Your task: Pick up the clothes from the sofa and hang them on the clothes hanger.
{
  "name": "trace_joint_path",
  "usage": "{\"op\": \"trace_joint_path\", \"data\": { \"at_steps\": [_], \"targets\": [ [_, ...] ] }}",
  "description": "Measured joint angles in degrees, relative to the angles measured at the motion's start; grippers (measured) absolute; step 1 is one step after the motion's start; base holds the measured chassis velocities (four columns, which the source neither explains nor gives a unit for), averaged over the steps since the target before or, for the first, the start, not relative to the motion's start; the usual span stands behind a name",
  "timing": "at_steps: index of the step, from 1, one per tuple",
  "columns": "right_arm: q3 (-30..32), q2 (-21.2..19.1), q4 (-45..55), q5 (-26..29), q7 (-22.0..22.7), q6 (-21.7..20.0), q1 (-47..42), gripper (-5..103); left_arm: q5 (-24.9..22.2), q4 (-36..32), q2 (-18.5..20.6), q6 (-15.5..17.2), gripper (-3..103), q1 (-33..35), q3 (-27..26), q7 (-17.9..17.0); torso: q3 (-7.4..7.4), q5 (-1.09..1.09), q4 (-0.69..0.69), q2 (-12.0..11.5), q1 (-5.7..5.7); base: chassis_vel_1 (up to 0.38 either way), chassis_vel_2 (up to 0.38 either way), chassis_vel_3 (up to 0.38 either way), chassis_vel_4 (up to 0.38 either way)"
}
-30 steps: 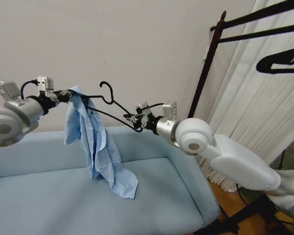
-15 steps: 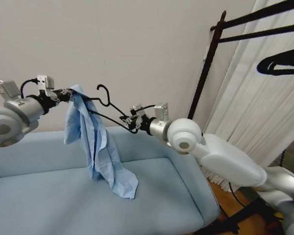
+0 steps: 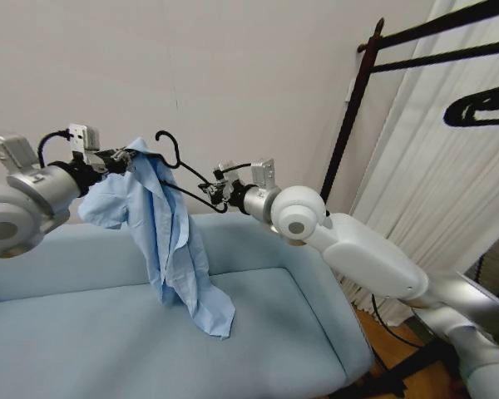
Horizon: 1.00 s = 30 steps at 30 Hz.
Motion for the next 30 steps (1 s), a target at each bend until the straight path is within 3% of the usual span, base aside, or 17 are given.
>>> {"op": "trace_joint_path", "data": {
  "at_steps": [16, 30],
  "targets": [
    [2.5, 0.3, -2.7, 2.6, -0.5, 0.4, 5.7, 1, 1.3, -2.0, -1.5, -0.4, 0, 2.6, -0.9, 0.2, 0.0, 0.0, 0.0, 0.0, 0.0, 0.0, 0.0, 0.0, 0.0],
    [-0.6, 1.4, -2.2, 3.4, -0.8, 0.5, 7.5, 1, 1.7, -3.0, -2.9, -0.5, 0, 3.7, -1.0, 0.1, 0.0, -0.01, 0.0, 0.0, 0.0, 0.0, 0.0, 0.0, 0.0]
  ]
}}
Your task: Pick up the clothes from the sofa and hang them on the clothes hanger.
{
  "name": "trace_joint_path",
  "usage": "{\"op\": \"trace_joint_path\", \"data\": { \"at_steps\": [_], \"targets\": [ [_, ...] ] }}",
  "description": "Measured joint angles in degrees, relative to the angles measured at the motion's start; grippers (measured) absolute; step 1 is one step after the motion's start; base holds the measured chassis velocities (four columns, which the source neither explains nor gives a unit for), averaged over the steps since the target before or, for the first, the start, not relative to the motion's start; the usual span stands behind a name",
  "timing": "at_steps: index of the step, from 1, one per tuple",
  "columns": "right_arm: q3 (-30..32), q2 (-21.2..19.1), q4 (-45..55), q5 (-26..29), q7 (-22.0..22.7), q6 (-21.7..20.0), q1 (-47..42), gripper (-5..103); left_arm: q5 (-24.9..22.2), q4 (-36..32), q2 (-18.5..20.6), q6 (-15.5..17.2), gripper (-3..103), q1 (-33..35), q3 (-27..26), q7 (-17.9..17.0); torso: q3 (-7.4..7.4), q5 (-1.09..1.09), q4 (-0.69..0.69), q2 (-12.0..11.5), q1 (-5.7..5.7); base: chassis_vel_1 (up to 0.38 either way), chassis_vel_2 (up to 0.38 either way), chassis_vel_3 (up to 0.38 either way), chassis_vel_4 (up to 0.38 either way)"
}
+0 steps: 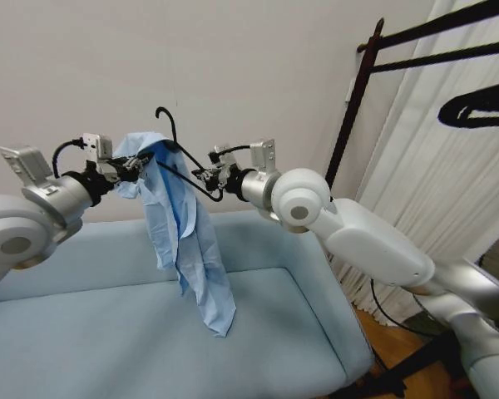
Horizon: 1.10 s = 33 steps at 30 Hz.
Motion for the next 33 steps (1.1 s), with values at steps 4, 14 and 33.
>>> {"op": "trace_joint_path", "data": {
  "at_steps": [4, 14, 33],
  "targets": [
    [0.2, 0.2, -2.2, 0.0, -0.4, 0.0, 0.7, 1, -0.1, -0.9, 0.3, 0.0, 0, 1.1, -1.0, -0.2, 0.0, -0.01, 0.0, 0.0, 0.0, 0.0, 0.0, 0.0, 0.0],
    [0.3, 0.3, -3.6, -0.4, -0.5, 0.1, -0.3, 1, -1.7, -1.1, 1.8, -0.7, 0, -0.9, -1.4, -0.8, 0.0, 0.01, 0.0, 0.0, 0.0, 0.0, 0.0, 0.0, 0.0],
    [3.8, 1.1, -8.1, 2.2, -1.0, 0.2, 3.7, 1, -1.1, -2.1, 0.7, -1.0, 0, 2.0, -3.0, -0.8, 0.0, 0.01, 0.0, 0.0, 0.0, 0.0, 0.0, 0.0, 0.0]
  ]
}}
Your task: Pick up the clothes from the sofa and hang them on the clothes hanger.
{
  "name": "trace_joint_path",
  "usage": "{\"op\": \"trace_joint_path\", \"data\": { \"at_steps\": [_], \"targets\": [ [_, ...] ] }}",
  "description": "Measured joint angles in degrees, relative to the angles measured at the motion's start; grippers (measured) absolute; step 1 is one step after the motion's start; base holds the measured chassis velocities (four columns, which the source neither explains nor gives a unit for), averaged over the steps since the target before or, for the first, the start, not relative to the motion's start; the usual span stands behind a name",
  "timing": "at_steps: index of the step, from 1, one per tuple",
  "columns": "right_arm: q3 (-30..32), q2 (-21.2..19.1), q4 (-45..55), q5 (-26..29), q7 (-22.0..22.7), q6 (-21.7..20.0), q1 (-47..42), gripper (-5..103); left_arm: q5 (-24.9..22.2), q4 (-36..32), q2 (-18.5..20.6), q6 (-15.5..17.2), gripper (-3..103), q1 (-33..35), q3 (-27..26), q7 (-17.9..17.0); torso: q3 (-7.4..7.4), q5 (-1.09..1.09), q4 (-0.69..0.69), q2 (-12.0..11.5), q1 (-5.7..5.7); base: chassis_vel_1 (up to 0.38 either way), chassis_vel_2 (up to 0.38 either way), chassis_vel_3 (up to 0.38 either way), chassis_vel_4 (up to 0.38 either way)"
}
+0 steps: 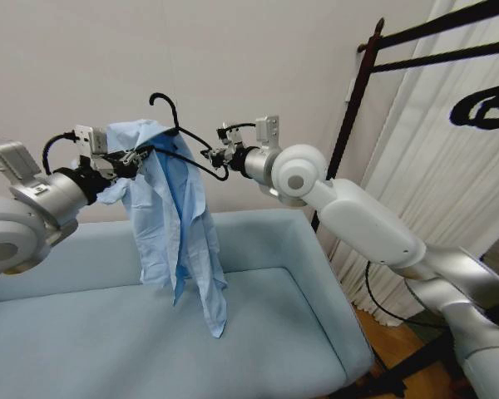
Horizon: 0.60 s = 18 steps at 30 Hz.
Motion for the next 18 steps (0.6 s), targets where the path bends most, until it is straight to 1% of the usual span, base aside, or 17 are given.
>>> {"op": "trace_joint_path", "data": {
  "at_steps": [3, 6, 7, 9, 11, 16, 17, 18],
  "targets": [
    [0.1, -0.8, 0.5, 1.2, -0.2, -0.1, 0.3, 1, 0.5, 0.1, -0.4, 0.0, 0, 0.4, 0.1, 0.0, 0.0, 0.0, 0.0, 0.0, 0.0, 0.0, 0.0, 0.0, 0.0],
    [-0.2, -2.9, 2.9, 3.6, -0.2, -0.4, 0.6, 1, 1.4, 0.2, -1.4, -0.1, 0, 1.0, 0.5, 0.0, 0.0, 0.0, 0.0, 0.0, 0.0, 0.0, 0.0, 0.0, 0.0],
    [-0.2, -2.9, 2.9, 3.6, -0.2, -0.4, 0.6, 1, 1.4, 0.2, -1.4, -0.1, 0, 1.0, 0.5, 0.0, 0.0, 0.0, 0.0, 0.0, 0.0, 0.0, 0.0, 0.0, 0.0],
    [-0.6, -4.4, 4.5, 4.8, -0.5, -0.5, 0.8, 1, 1.9, 0.3, -2.1, -0.1, 0, 1.1, 1.0, 0.0, 0.0, 0.0, -0.01, 0.0, 0.0, 0.0, 0.0, 0.0, 0.0],
    [-0.8, -5.8, 6.1, 5.6, -1.2, -0.5, 1.0, 1, 2.4, 0.3, -2.9, -0.1, 0, 1.1, 1.5, -0.1, 0.0, 0.0, -0.01, 0.0, 0.0, 0.0, 0.0, 0.0, 0.0],
    [-0.8, -7.2, 6.9, 6.1, -3.3, -0.5, 1.8, 1, 3.6, 0.2, -3.8, 0.1, 0, 1.6, 1.9, -0.2, 0.0, 0.01, 0.0, 0.0, 0.0, 0.0, 0.0, 0.0, 0.0],
    [-0.8, -7.3, 6.9, 6.1, -3.8, -0.5, 2.0, 1, 3.7, 0.1, -3.9, 0.2, 6, 1.8, 1.9, -0.4, 0.0, 0.0, 0.0, 0.0, 0.0, 0.0, 0.0, 0.0, 0.0],
    [-0.8, -7.3, 6.9, 6.1, -3.8, -0.5, 2.0, 1, 3.7, 0.1, -3.9, 0.2, 6, 1.8, 1.9, -0.4, 0.0, 0.0, 0.0, 0.0, 0.0, 0.0, 0.0, 0.0, 0.0]
  ]
}}
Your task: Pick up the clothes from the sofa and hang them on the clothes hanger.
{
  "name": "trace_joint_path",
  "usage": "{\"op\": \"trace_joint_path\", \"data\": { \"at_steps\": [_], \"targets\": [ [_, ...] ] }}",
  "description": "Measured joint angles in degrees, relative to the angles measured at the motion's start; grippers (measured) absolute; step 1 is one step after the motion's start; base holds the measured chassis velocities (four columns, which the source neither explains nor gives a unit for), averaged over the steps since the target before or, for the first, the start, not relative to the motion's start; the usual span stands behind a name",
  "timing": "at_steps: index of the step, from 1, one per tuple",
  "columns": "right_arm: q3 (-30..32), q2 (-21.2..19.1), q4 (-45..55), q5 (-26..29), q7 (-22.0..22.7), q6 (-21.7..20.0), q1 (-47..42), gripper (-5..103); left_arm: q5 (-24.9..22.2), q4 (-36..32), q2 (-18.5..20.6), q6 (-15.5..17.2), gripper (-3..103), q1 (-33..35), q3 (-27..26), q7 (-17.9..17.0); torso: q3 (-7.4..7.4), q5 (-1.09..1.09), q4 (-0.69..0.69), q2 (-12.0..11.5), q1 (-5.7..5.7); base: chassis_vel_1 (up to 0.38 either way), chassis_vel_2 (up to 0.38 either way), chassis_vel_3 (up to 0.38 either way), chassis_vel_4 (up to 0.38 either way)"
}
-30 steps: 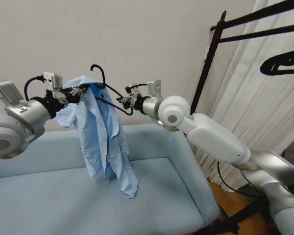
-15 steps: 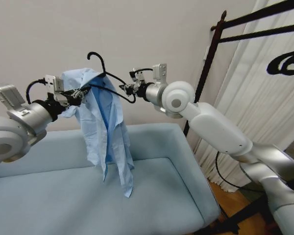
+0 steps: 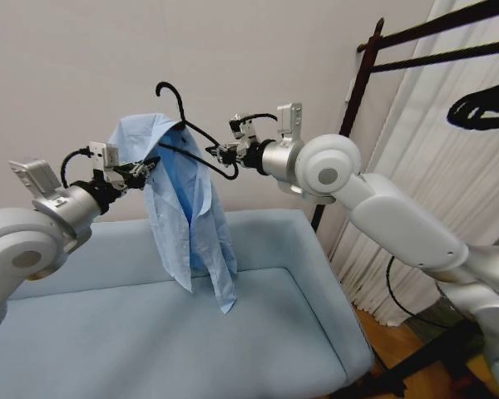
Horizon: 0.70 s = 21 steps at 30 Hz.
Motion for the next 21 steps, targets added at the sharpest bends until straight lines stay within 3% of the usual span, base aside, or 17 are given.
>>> {"op": "trace_joint_path", "data": {
  "at_steps": [6, 8, 11, 12, 14, 16, 20, 21],
  "targets": [
    [0.1, -0.1, -0.2, 0.0, -1.8, 0.2, 1.1, 1, 0.2, -0.6, -0.1, 0.0, 32, 1.3, -0.7, -0.6, 0.0, 0.0, 0.0, 0.0, 0.0, 0.0, 0.0, 0.0, 0.0],
    [0.0, -0.1, -0.2, 0.0, -1.8, 0.2, 1.3, 1, 0.3, -0.7, -0.2, 0.0, 32, 1.4, -0.7, -0.8, 0.0, 0.0, 0.01, 0.0, 0.0, 0.0, 0.0, 0.0, 0.0],
    [-0.2, -0.1, -0.3, 0.0, -2.5, 0.2, 1.8, 1, 0.2, -1.3, -0.4, 0.0, 48, 1.4, -0.7, -1.6, 0.0, -0.01, 0.01, 0.0, 0.0, 0.0, 0.0, 0.0, 0.0],
    [-0.2, -0.1, -0.3, 0.0, -2.5, 0.2, 1.8, 1, 0.2, -1.3, -0.4, 0.0, 48, 1.4, -0.7, -1.6, 0.0, -0.01, 0.01, 0.0, 0.0, 0.0, 0.0, 0.0, 0.0],
    [-0.3, -0.7, -1.1, 0.0, -4.5, 0.2, 2.3, 1, 0.1, -1.5, -0.4, 0.0, 59, 1.6, -1.2, -1.9, 0.0, -0.01, 0.01, 0.0, 0.0, 0.0, 0.0, 0.0, 0.0],
    [-0.4, -1.1, -1.5, 0.0, -5.3, 0.2, 2.6, 1, 0.0, -1.5, -0.3, 0.0, 59, 1.8, -1.5, -1.9, 0.0, -0.01, 0.0, 0.0, 0.0, 0.0, 0.0, 0.0, 0.0],
    [-1.8, -4.2, -5.1, -1.4, -13.4, 0.0, 4.4, 1, -0.9, -1.5, 0.8, -0.2, 81, 4.4, -5.9, -0.9, 0.0, 0.0, 0.0, 0.0, 0.0, 0.0, 0.0, 0.0, 0.0],
    [-1.8, -4.2, -5.1, -1.4, -13.4, 0.0, 4.4, 1, -0.9, -1.5, 0.8, -0.2, 81, 4.4, -5.9, -0.9, 0.0, 0.0, 0.0, 0.0, 0.0, 0.0, 0.0, 0.0, 0.0]
  ]
}}
